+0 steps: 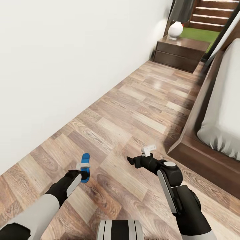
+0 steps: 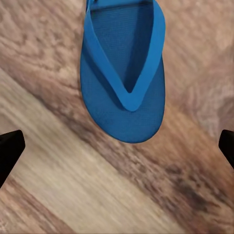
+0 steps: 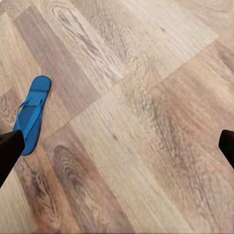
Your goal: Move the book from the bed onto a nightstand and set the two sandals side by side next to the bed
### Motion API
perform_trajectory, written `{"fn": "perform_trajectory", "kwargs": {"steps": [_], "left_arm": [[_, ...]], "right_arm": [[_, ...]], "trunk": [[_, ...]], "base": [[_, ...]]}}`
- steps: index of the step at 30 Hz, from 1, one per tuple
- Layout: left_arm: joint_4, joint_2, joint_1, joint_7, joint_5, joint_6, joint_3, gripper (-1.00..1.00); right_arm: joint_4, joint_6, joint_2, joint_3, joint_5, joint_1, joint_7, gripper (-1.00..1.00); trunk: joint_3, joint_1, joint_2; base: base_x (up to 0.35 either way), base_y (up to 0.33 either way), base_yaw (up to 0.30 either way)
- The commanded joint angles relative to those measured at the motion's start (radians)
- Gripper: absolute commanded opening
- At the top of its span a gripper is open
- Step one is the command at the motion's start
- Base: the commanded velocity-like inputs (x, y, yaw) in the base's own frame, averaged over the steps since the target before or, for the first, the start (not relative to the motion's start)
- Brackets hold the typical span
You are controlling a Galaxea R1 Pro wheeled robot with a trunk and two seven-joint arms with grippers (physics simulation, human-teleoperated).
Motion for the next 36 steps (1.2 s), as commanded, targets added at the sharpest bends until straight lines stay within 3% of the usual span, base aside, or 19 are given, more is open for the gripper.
{"fn": "perform_trajectory", "kwargs": {"steps": [1,8,25,36], "left_arm": [[-0.002,0.001,-0.001,0.009,0.011,0.002,-0.008,1.0],[-0.002,-0.004,0.0,0.009,0.013,-0.001,-0.008,1.0],[-0.002,-0.006,0.02,0.005,0.013,-0.026,-0.001,1.0],[0.0,0.0,0.029,-0.005,0.015,-0.051,0.002,1.0]], "right_arm": [[-0.001,0.005,0.0,0.0,0.0,0.0,0.002,1.0],[-0.001,0.003,0.0,0.008,0.0,0.001,0.0,1.0],[-0.001,0.002,0.0,0.014,0.0,0.002,0.001,1.0],[-0.001,0.002,0.0,0.015,0.0,0.002,0.002,1.0]], "trunk": [[-0.005,0.0,-0.001],[-0.032,0.003,-0.002],[-0.032,0.003,-0.002],[-0.032,0.003,-0.002]], "base": [[0.0,0.0,0.0],[0.0,0.0,0.0],[0.016,0.0,0.0],[0.236,0.0,0.0]]}}
